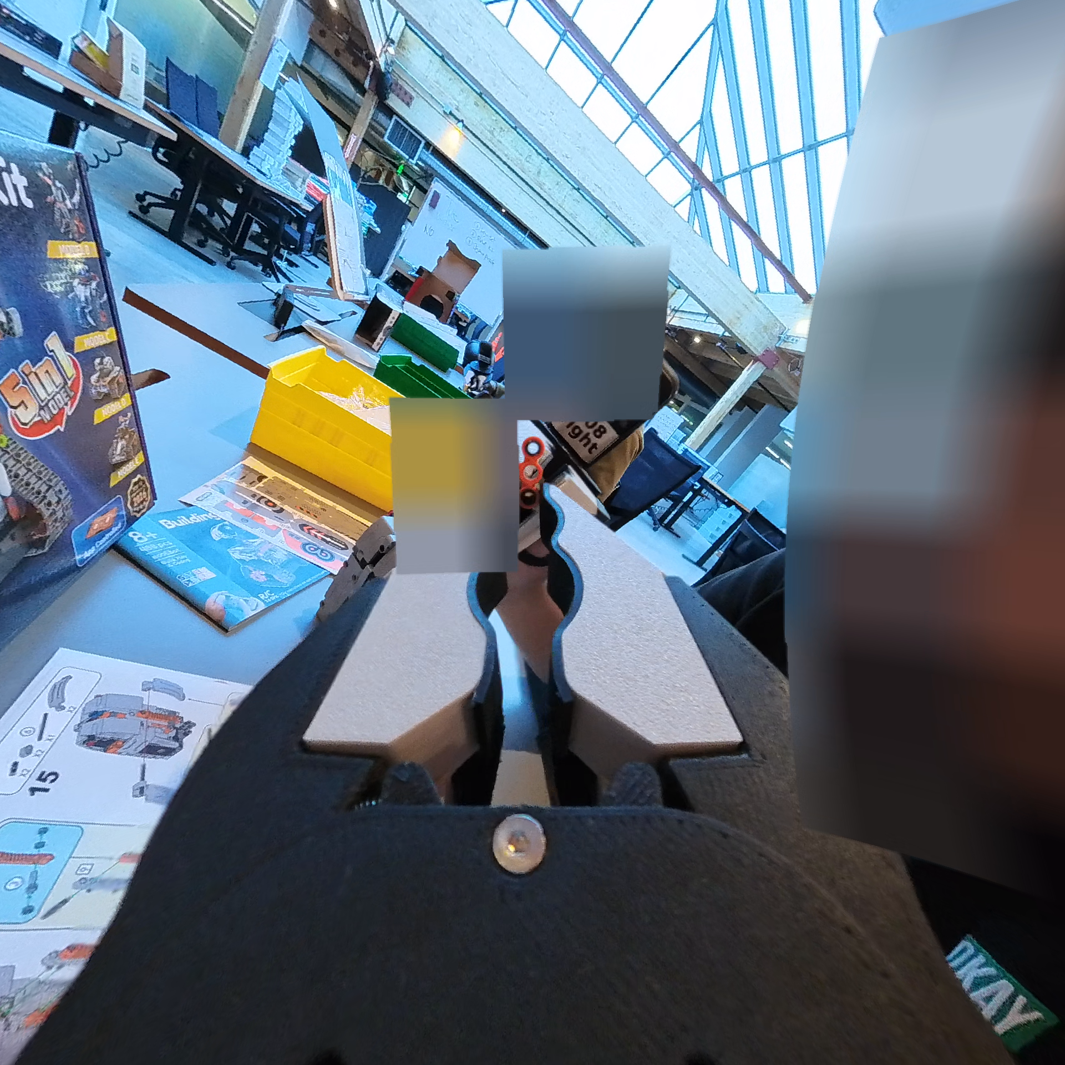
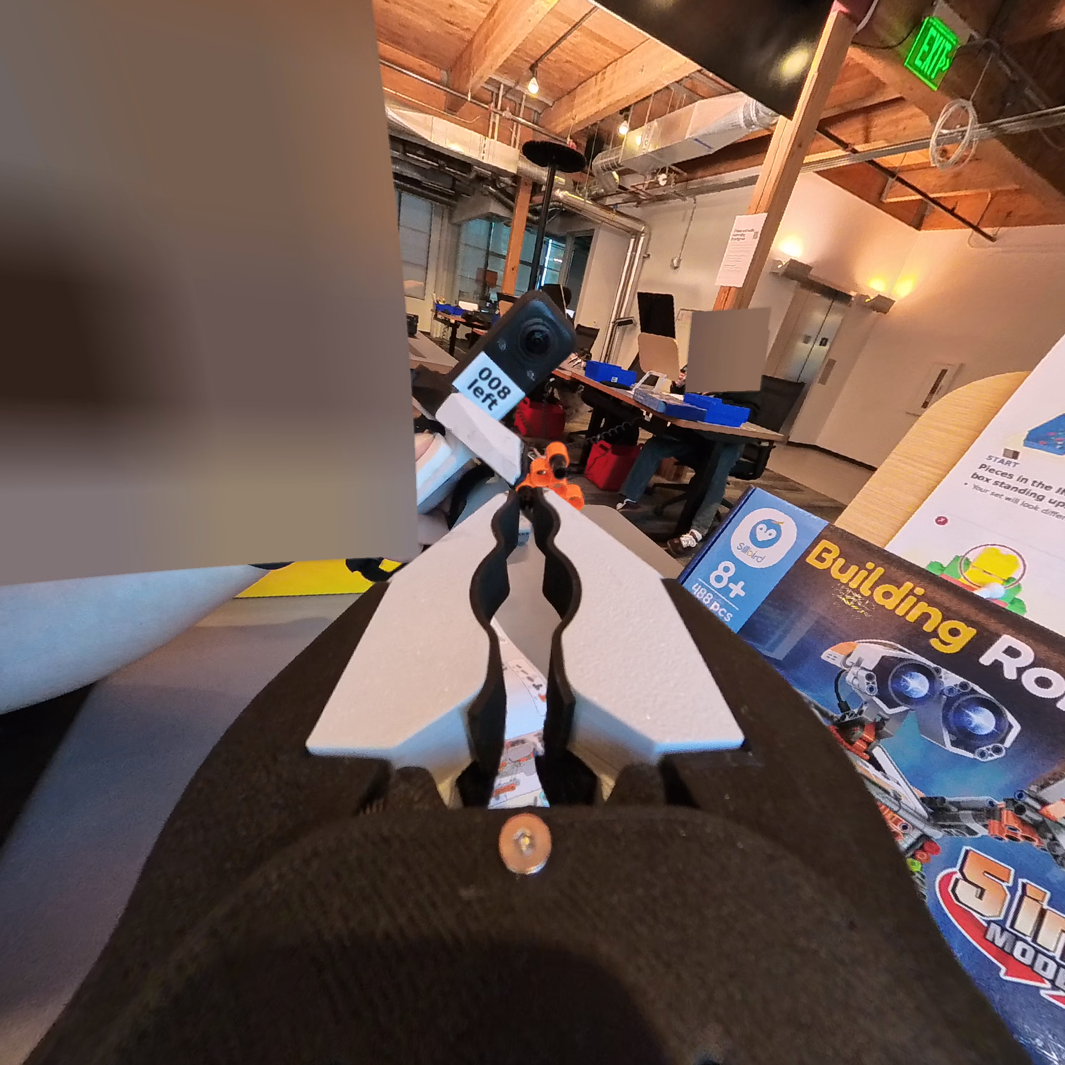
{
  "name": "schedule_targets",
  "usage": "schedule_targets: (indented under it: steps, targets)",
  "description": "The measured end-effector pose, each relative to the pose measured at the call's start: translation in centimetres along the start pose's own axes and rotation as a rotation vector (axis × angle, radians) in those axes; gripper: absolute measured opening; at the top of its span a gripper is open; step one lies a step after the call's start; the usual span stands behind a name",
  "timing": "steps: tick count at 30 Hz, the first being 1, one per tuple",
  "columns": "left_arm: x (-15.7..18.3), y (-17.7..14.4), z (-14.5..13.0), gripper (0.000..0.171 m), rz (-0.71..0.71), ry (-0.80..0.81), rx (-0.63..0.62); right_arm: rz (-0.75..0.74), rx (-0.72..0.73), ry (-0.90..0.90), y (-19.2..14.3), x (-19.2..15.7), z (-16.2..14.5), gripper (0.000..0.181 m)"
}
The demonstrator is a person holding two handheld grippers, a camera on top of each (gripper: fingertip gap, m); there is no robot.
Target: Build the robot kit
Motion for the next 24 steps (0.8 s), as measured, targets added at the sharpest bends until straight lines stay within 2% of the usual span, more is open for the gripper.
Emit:
schedule_targets:
  steps: [1, 24]
  targets:
    - [0.1, 0.1, 0.0, 0.003, -0.01, -0.006, 0.007, -0.002, 0.008, -0.009, -0.1, -0.1, 0.1, 0.002]
    - [-0.5, -0.5, -0.8, 0.003, 0.012, -0.011, -0.038, 0.001, -0.044, -0.018, 0.3, 0.1, -1.0, 0.002]
Point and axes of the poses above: each gripper's, where its closed fingertips meet, y out along the fingers, z out of its top, x = y × z across the jaws, the point moved 2 cm from there along -y, back along the fingers, and after that the axes turned 15 degrees about y, right-handed, at the moved point
